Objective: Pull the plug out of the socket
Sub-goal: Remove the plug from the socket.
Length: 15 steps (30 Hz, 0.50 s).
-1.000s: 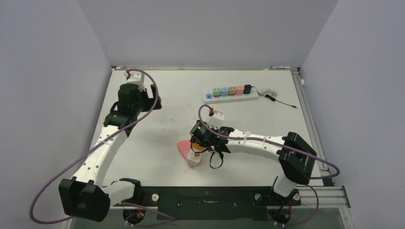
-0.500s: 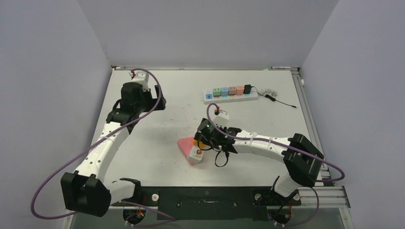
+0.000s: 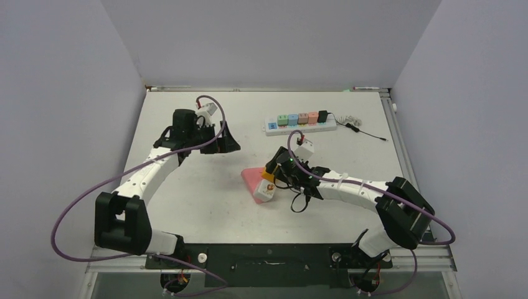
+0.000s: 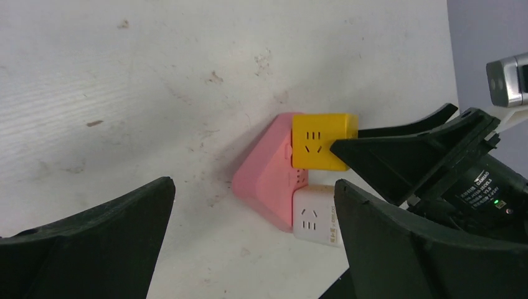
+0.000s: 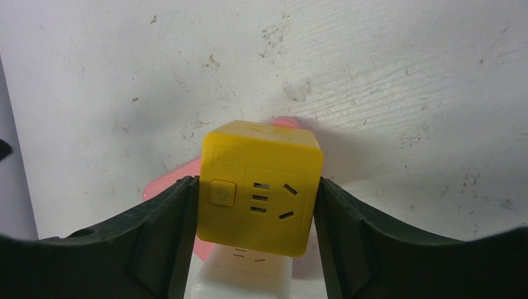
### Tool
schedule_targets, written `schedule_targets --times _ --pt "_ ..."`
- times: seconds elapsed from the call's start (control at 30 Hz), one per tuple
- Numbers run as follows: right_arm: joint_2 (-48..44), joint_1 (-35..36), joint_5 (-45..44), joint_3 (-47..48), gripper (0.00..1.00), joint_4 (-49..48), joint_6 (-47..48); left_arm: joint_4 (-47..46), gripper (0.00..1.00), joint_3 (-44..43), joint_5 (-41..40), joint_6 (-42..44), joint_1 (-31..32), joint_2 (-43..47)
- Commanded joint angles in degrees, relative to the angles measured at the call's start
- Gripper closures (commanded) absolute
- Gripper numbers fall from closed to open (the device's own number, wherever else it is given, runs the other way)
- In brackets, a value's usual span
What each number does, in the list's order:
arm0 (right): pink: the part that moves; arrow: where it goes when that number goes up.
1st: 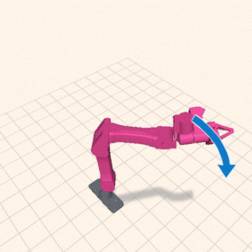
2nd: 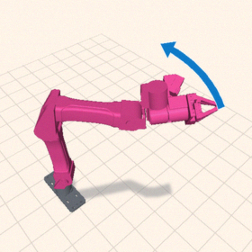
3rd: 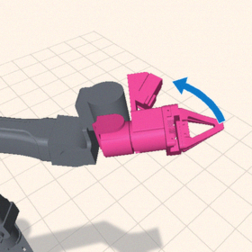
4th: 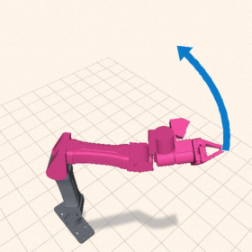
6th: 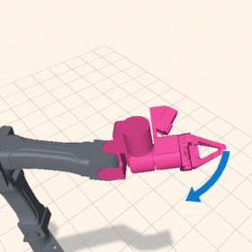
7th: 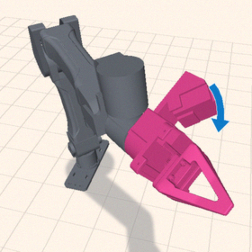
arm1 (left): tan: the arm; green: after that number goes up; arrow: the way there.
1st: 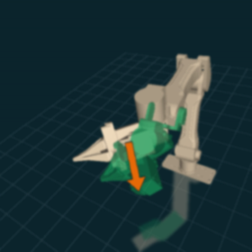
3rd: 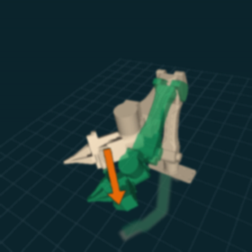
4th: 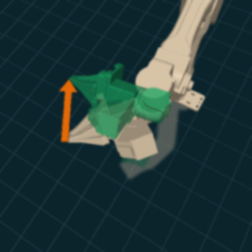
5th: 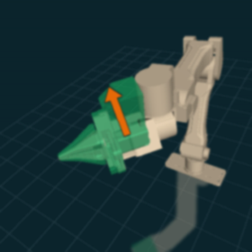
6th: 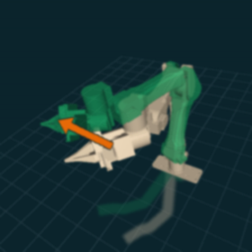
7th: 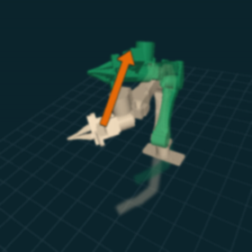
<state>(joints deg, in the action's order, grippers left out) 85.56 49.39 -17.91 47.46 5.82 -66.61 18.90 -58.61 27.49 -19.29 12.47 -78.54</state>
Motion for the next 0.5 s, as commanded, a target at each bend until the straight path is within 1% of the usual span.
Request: schedule_targets --times 0.0,0.03,0.07,0.1,0.27,0.47 --pt "-2.52 -1.85 -0.66 -1.71 0.95 -5.30 1.84 -4.41 0.00 1.68 13.24 -4.82 0.66 -5.83" --pt "-2.44 -2.08 -0.70 -1.75 0.95 -5.30 1.79 -4.57 0.00 1.74 13.72 -5.61 0.65 -7.17" --pt "-2.48 -2.28 -0.72 -1.76 0.95 -5.36 1.83 -4.62 0.05 1.75 14.15 -6.22 0.75 -8.60" --pt "-2.43 -2.38 -0.64 -1.76 0.95 -5.31 1.83 -4.36 0.07 1.68 14.40 -6.53 0.75 -9.99" --pt "-1.64 -2.70 -0.28 -1.51 0.95 -7.19 1.70 -6.11 0.11 2.56 16.41 -8.86 2.78 -14.38" --pt "-1.13 -2.75 -0.51 -1.01 0.95 -7.22 2.25 -6.42 0.22 2.56 16.31 -10.25 4.33 -18.20"
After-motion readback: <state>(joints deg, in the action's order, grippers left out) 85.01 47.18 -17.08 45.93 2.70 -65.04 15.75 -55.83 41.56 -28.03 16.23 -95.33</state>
